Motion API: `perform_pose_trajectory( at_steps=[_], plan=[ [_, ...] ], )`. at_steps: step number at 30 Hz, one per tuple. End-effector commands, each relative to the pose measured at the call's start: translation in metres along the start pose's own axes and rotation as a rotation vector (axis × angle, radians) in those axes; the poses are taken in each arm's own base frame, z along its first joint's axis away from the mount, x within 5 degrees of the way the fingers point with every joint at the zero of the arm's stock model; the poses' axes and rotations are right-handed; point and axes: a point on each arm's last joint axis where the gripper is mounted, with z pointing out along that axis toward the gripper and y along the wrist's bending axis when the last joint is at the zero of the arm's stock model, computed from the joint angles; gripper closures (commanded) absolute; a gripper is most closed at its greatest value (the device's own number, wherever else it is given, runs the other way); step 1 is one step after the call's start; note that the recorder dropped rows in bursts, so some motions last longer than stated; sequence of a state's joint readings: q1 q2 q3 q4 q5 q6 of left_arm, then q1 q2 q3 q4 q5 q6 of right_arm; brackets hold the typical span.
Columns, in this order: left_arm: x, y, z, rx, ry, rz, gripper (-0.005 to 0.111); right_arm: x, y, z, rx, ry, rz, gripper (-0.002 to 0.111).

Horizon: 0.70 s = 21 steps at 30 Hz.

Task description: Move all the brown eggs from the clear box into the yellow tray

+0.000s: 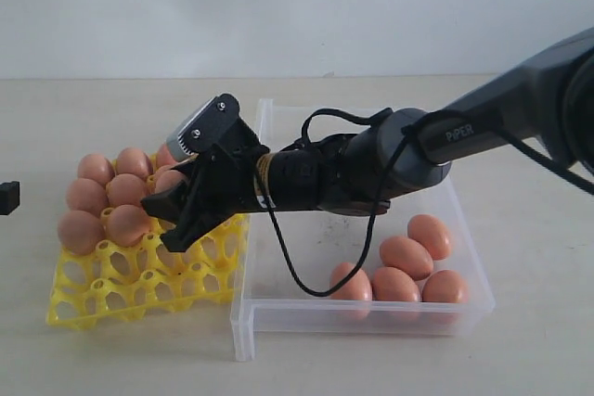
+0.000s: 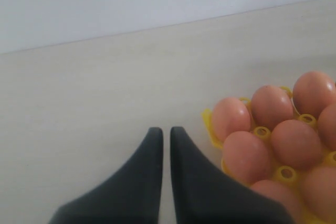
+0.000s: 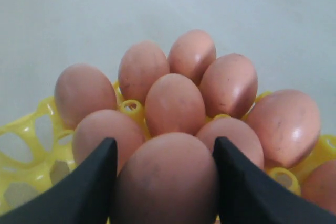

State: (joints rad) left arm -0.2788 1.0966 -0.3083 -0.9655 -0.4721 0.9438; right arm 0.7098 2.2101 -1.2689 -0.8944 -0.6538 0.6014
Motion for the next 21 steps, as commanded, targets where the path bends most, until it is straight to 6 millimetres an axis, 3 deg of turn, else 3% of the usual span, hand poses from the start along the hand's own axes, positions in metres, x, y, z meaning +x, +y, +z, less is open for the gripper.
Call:
perform_pose_trajectory(
  at_steps=[1, 7, 14, 21],
  plan=[
    [0.000, 0.002, -0.001, -0.010, -0.005, -0.017, 0.103, -0.010, -0.002, 0.002, -0.016, -0.016, -0.018, 0.109],
    [0.000, 0.002, -0.001, -0.019, -0.013, -0.015, 0.103, -0.006, -0.004, 0.004, -0.011, 0.026, -0.025, 0.109],
    [0.000, 0.002, -0.001, -0.019, -0.013, -0.015, 0.103, 0.019, -0.003, 0.016, -0.044, 0.044, 0.004, 0.109],
    [0.000, 0.002, -0.001, -0.019, -0.013, -0.015, 0.103, 0.013, -0.008, 0.016, 0.007, -0.026, 0.004, 0.109]
  ],
)
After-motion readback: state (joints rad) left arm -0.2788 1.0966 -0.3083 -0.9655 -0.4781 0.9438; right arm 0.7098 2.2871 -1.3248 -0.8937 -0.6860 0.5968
